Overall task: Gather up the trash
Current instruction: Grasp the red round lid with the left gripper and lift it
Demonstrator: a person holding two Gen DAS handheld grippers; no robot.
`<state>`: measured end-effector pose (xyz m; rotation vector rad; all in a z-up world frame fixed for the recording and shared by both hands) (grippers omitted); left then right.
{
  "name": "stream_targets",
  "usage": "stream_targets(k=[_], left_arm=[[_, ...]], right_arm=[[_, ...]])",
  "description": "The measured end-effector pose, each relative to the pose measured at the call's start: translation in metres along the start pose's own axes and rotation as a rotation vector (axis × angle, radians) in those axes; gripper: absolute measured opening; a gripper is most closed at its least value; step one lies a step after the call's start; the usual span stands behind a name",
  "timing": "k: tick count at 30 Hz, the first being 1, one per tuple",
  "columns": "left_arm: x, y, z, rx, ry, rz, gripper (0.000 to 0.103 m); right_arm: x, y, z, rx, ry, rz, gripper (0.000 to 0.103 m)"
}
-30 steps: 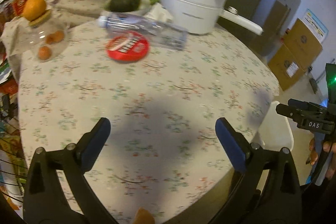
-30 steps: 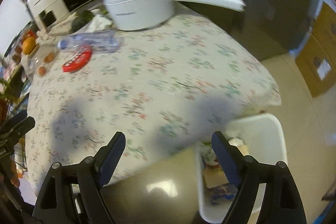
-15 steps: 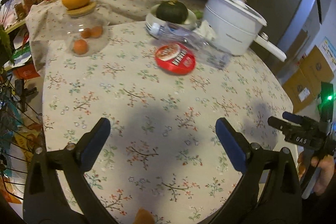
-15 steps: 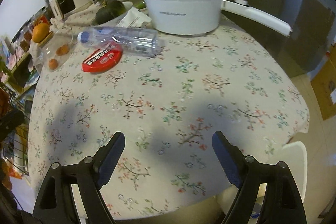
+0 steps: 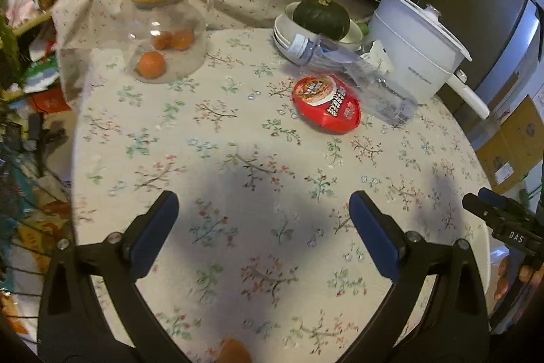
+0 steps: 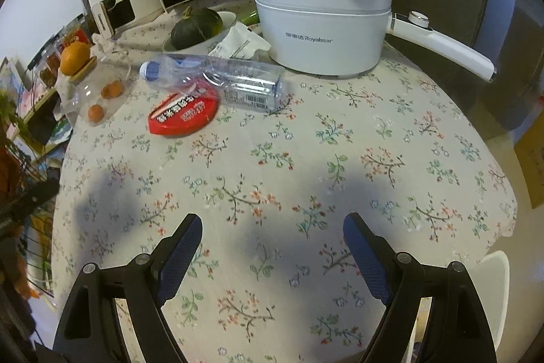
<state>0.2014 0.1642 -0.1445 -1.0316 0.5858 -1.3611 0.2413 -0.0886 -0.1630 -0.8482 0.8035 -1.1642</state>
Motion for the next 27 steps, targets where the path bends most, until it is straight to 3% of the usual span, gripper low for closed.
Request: stream_targets(k=[5, 8, 10, 16, 19, 23, 27], left_arm=[[0.008, 0.030, 0.019, -0.020, -0.039, -0.058, 0.099], [0.017, 0.050, 0.030, -0.025, -0.109, -0.148, 0.076], [0.026, 0.073, 0.036, -0.065, -0.179, -0.247, 0.057], [0.049, 0.111, 0.054, -0.054, -0.298, -0.386, 0.046], [0.059, 0.121, 0.062, -0.054, -0.344, -0.426, 0.033], [0.059, 0.120, 0.071, -0.035, -0.410, -0.454, 0.024], [0.052, 0.102, 0.069, -0.021, -0.413, -0.428, 0.016]], right_arm=[[0.014, 0.013, 0.023, -0.001, -0.020, -0.027, 0.087], [0.023, 0.021, 0.035, 0.003, -0.032, -0.037, 0.087], [0.026, 0.030, 0.041, -0.005, -0.035, -0.035, 0.087], [0.027, 0.049, 0.048, -0.026, -0.043, -0.017, 0.087], [0.030, 0.054, 0.049, -0.029, -0.046, -0.020, 0.087], [0.035, 0.055, 0.046, -0.037, -0.039, -0.032, 0.087], [0.039, 0.049, 0.044, -0.034, -0.022, -0.036, 0.087]])
Point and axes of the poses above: each gripper's, at about its wrist camera, not at the fingertips, and y roughly the way its jaws point, x to its right, z to its top, the point moved 10 cm from there along y, roughly the way its jaws point, and after that the axes turned 5 degrees about -x, right-handed, at the moved point
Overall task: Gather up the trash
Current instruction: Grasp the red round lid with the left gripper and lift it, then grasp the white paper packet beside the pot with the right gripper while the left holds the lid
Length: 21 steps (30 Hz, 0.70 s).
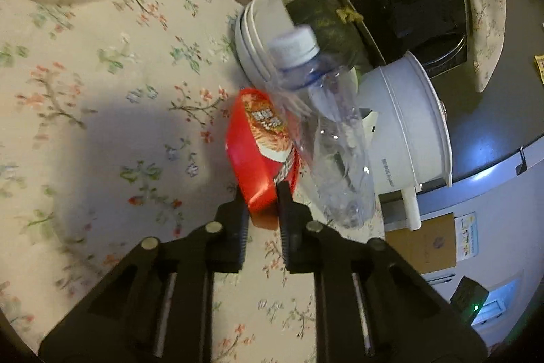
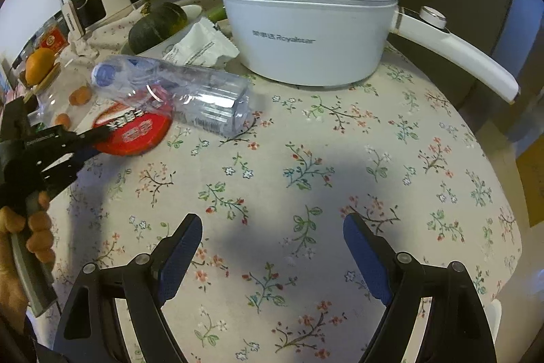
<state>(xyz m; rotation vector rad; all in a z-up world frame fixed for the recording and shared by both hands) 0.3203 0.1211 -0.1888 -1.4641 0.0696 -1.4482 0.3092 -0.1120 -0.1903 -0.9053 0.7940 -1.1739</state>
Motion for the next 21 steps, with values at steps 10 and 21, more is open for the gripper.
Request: stream_targets(k=[10, 21], left_arm=[[-0.015, -0.086, -0.022, 0.020, 0.164, 0.227, 0.015], [-0.033, -0.174, -0.049, 0.111, 0.180, 0.282, 0.015]], right_arm=[[-0.023, -0.028, -0.003, 0.017, -0.023, 0.026, 0.087], [-0.079, -0.031, 0.017, 0.049, -0.039, 0.081, 0.087]])
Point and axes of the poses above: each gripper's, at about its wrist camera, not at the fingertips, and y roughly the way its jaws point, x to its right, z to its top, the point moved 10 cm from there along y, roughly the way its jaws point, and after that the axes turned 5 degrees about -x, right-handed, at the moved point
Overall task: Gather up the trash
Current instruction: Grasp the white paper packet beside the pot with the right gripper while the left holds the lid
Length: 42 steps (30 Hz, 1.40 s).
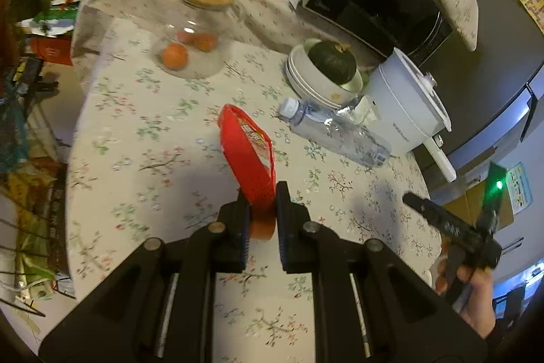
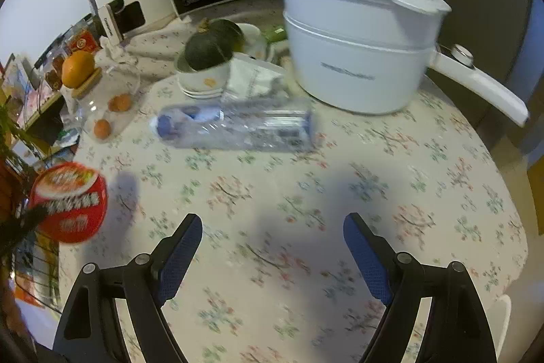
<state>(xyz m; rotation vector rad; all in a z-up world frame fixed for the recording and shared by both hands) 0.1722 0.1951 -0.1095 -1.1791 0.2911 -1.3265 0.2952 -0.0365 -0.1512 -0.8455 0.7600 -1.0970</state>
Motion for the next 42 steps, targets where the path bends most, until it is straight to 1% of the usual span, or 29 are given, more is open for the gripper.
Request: stream_targets(k=[2, 4, 8, 11, 13, 16, 20, 22, 24, 26, 27, 29, 31, 34, 38, 39, 42], left_arm=[[-0.003, -0.003, -0.002, 0.000, -0.021, -0.009, 0.015], [-0.003, -0.005, 0.003, 0.004, -0.043, -0.040, 0.015], [0.003, -0.004, 0.011, 0.008, -0.017, -0.047, 0.015], [0.002, 0.002, 0.016, 0.000, -0.032, -0.063, 0.015], [-0.001, 0.005, 0.018, -0.005, -0.046, -0.070, 0.015], [0.000, 0.008, 0.021, -0.005, -0.032, -0.064, 0.015], [0.001, 0.011, 0.025, -0.001, -0.011, -0.050, 0.015], [-0.002, 0.013, 0.025, -0.006, -0.019, -0.051, 0.015], [-0.003, 0.015, 0.024, -0.013, -0.033, -0.057, 0.015], [-0.004, 0.016, 0.025, -0.017, -0.041, -0.061, 0.015], [-0.004, 0.016, 0.025, -0.017, -0.041, -0.060, 0.015], [-0.004, 0.015, 0.026, -0.015, -0.040, -0.060, 0.015], [-0.006, 0.014, 0.026, -0.014, -0.042, -0.059, 0.015], [-0.009, 0.014, 0.026, -0.018, -0.054, -0.063, 0.015], [-0.011, 0.013, 0.025, -0.023, -0.063, -0.071, 0.015], [-0.010, 0.012, 0.024, -0.024, -0.064, -0.075, 0.015], [-0.007, 0.011, 0.022, -0.025, -0.055, -0.077, 0.015]], right_arm=[[-0.008, 0.005, 0.010, 0.017, -0.002, 0.004, 0.087], [-0.015, 0.011, 0.023, 0.045, -0.003, 0.002, 0.087], [-0.027, 0.027, 0.052, 0.095, 0.007, 0.016, 0.086], [-0.034, 0.046, 0.077, 0.120, 0.013, 0.002, 0.086], [-0.034, 0.062, 0.094, 0.135, 0.022, -0.028, 0.086], [-0.031, 0.083, 0.113, 0.148, 0.051, -0.050, 0.086], [-0.027, 0.104, 0.127, 0.153, 0.077, -0.060, 0.084], [-0.024, 0.115, 0.132, 0.152, 0.087, -0.077, 0.082], [-0.021, 0.124, 0.134, 0.150, 0.100, -0.087, 0.077], [-0.017, 0.132, 0.134, 0.141, 0.116, -0.099, 0.062], [-0.015, 0.134, 0.135, 0.151, 0.128, -0.101, 0.061], [-0.013, 0.133, 0.134, 0.169, 0.136, -0.111, 0.054], [-0.008, 0.138, 0.126, 0.132, 0.134, -0.152, 0.047], [-0.003, 0.135, 0.111, 0.120, 0.134, -0.146, 0.043], [0.000, 0.120, 0.096, 0.128, 0.135, -0.111, 0.033], [0.001, 0.117, 0.093, 0.128, 0.133, -0.101, 0.028], [0.002, 0.100, 0.087, 0.160, 0.109, -0.087, 0.028]])
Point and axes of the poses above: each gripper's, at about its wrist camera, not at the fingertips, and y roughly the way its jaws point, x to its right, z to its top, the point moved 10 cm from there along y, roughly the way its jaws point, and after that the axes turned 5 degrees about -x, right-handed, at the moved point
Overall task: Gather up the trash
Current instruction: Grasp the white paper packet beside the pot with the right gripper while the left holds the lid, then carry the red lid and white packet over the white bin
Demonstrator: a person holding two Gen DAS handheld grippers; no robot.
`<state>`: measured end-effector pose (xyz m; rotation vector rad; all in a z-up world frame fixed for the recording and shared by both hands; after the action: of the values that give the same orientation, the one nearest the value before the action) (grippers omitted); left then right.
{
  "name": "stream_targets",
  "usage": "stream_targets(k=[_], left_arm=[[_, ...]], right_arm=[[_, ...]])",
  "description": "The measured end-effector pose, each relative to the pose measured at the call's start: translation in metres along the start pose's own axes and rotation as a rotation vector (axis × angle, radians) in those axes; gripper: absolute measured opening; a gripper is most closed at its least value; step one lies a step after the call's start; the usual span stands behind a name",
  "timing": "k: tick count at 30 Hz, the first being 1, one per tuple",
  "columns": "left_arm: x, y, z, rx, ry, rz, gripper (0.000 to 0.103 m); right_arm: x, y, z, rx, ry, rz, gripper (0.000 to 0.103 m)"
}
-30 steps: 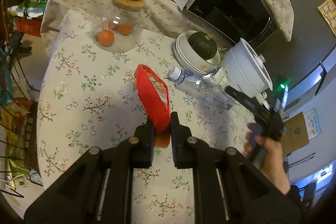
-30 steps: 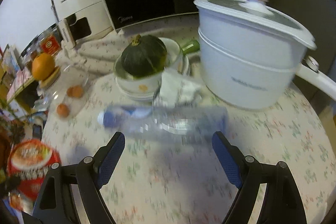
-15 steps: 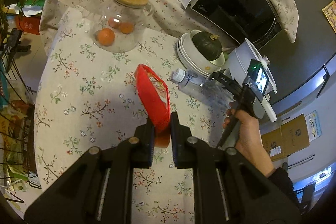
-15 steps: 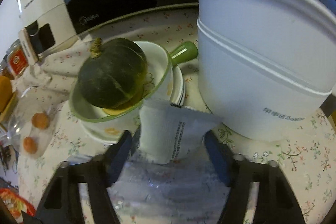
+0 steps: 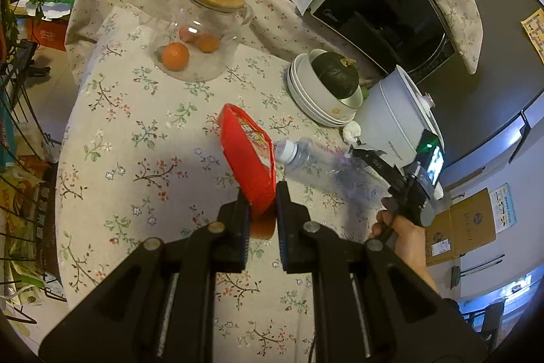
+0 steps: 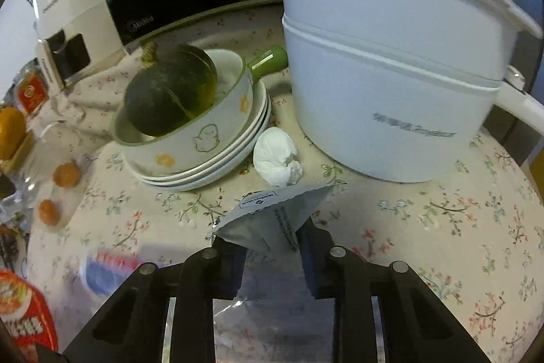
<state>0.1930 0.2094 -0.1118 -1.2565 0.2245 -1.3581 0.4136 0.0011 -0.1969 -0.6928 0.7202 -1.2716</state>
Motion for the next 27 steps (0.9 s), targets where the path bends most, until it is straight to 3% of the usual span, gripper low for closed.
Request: stream_targets(k=[14, 27], left_arm=[[0.024, -0.002, -0.016, -0.021, 0.051, -0.039, 0.015], [0.053, 0.000, -0.040, -0.053, 0.138, -0.058, 0.015]], right_arm=[[0.015, -0.106, 0.012, 0.091, -0.105, -0.027, 0.028], [0.033, -0.178, -0.044, 0.073, -0.202, -0.015, 0.028]])
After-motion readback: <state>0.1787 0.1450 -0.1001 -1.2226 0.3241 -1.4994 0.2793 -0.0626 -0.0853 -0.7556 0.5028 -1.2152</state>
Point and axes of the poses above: each gripper's, at about its wrist camera, not at the fingertips, and y roughly the way its jaws point, x to its right, z to its top, the point moved 10 cm from there along y, roughly the way its jaws point, and after that the axes turned 5 degrees about -x, right-handed, at the moved point
